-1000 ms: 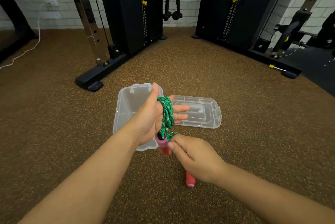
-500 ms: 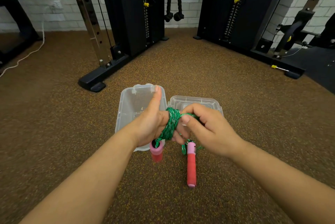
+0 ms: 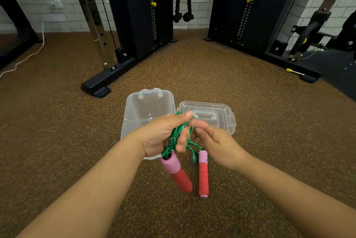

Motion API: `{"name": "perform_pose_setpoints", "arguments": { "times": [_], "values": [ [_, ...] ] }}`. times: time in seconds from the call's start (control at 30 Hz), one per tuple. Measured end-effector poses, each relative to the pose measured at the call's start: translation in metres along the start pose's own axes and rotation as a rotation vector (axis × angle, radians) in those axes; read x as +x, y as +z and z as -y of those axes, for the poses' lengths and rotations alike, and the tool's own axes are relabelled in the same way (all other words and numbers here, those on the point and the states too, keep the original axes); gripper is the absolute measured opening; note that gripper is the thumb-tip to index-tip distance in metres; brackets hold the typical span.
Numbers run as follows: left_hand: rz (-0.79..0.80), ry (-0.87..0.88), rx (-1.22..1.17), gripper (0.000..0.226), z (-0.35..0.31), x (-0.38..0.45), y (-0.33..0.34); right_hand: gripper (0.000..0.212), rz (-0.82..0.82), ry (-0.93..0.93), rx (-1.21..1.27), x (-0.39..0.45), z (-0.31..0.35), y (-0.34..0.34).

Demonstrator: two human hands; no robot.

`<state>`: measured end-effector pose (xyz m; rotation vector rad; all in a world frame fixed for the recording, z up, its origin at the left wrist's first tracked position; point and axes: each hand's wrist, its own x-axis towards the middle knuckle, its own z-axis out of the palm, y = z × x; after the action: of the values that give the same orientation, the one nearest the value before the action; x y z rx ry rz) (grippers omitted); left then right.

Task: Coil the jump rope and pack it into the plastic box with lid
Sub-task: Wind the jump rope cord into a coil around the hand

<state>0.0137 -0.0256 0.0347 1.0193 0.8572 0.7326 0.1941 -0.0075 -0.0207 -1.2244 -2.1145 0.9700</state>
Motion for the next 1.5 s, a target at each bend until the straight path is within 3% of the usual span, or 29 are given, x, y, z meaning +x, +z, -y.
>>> {"name": "perform_pose_setpoints", "arguments": {
  "times": [0.4,0.6,0.77,0.87,0.97,1.03,1.17,1.33,1.5],
  "values": [
    [-0.327,0.197,-0.171,0.045,-0.004,0.007,-0.011,0.023,0.056,-0.052,-0.035,-0.018,0.017,0.026],
    [-0.413,0.193,-0.163,0.061,-0.004,0.009,-0.013,0.024,0.094,-0.111,-0.083,-0.022,0.033,0.027],
    [-0.468,0.179,0.11,0.064,-0.001,0.013,-0.018,0.024,0.11,-0.187,-0.111,-0.023,0.042,0.026],
    [-0.486,0.161,0.425,0.056,0.004,0.009,-0.021,0.031,0.065,-0.251,-0.095,-0.022,0.048,0.019],
    [-0.502,0.112,0.772,0.084,0.011,0.004,-0.021,0.032,-0.01,-0.254,-0.013,-0.015,0.05,0.009],
    [-0.454,0.091,0.797,0.1,0.015,0.003,-0.023,0.028,-0.043,-0.259,0.034,-0.01,0.05,0.002],
    [-0.277,0.03,0.671,0.087,0.005,-0.001,-0.017,0.027,-0.144,-0.21,0.055,-0.002,0.045,-0.011],
    [-0.063,-0.095,0.517,0.091,-0.004,-0.005,-0.01,0.024,-0.173,-0.138,0.039,0.003,0.038,-0.018],
    [0.004,-0.04,0.341,0.05,-0.007,-0.005,-0.005,0.026,-0.165,-0.114,0.143,0.007,0.029,-0.011]
  ]
}}
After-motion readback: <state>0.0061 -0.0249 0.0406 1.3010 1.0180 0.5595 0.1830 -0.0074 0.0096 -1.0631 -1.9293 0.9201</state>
